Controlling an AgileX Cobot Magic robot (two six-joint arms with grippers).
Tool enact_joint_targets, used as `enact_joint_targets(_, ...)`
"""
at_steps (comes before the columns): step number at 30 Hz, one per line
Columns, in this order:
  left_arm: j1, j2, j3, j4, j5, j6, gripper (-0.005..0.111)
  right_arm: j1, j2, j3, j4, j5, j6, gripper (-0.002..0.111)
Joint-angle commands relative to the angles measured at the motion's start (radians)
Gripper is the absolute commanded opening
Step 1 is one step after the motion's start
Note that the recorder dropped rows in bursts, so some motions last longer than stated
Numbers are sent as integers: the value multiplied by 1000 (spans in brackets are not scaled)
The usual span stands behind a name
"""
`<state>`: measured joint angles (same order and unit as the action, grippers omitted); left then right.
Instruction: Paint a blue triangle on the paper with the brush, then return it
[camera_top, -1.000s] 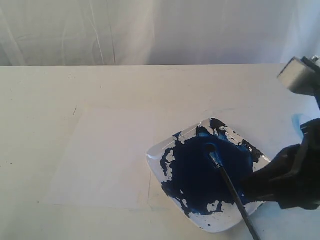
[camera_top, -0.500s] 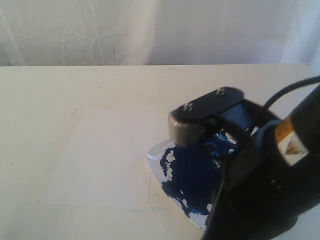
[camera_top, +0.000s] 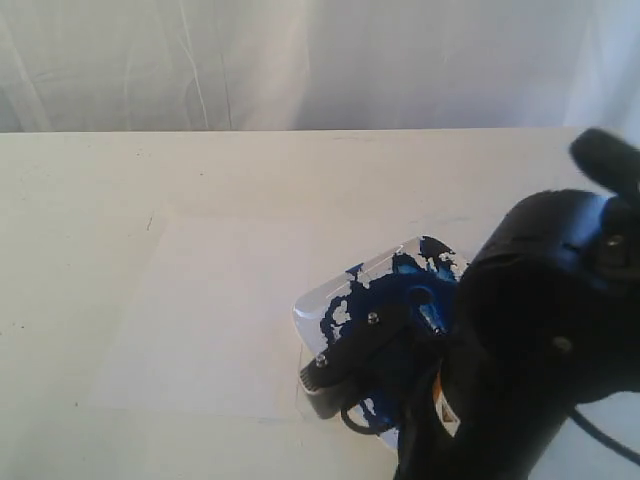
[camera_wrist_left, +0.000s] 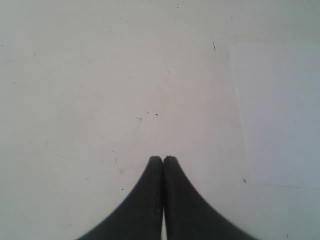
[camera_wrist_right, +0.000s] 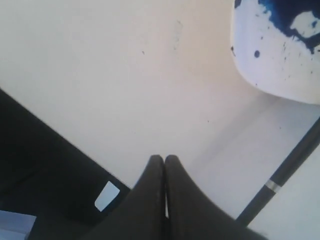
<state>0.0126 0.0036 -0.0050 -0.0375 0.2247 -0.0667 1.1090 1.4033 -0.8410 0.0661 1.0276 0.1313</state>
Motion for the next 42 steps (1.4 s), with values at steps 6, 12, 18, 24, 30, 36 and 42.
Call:
enact_joint_targets(6,-3,-4,5,-2,1,-4,0,3,109,93,-24,-28,11,0)
enact_joint_targets(12,-3,-4,5,-2,1,-4,0,3,147,132,-170,-68,165,0)
enact_joint_targets(18,-3,-4,5,-2,1,-4,0,0,162,162,-235,-84,198,0)
enact_joint_targets(24,-3,-4,5,-2,1,-4,0,-54,165,169,-262,-71,238,0)
enact_joint_targets(30,-3,-4,5,-2,1,-4,0,-124,165,169,-289,-58,240,0)
enact_joint_targets(36,-3,-4,5,-2,1,-4,0,-193,168,169,-345,-29,240,0)
enact_joint_targets(42,-3,-4,5,-2,1,-4,0,-255,192,169,-384,-25,240,0)
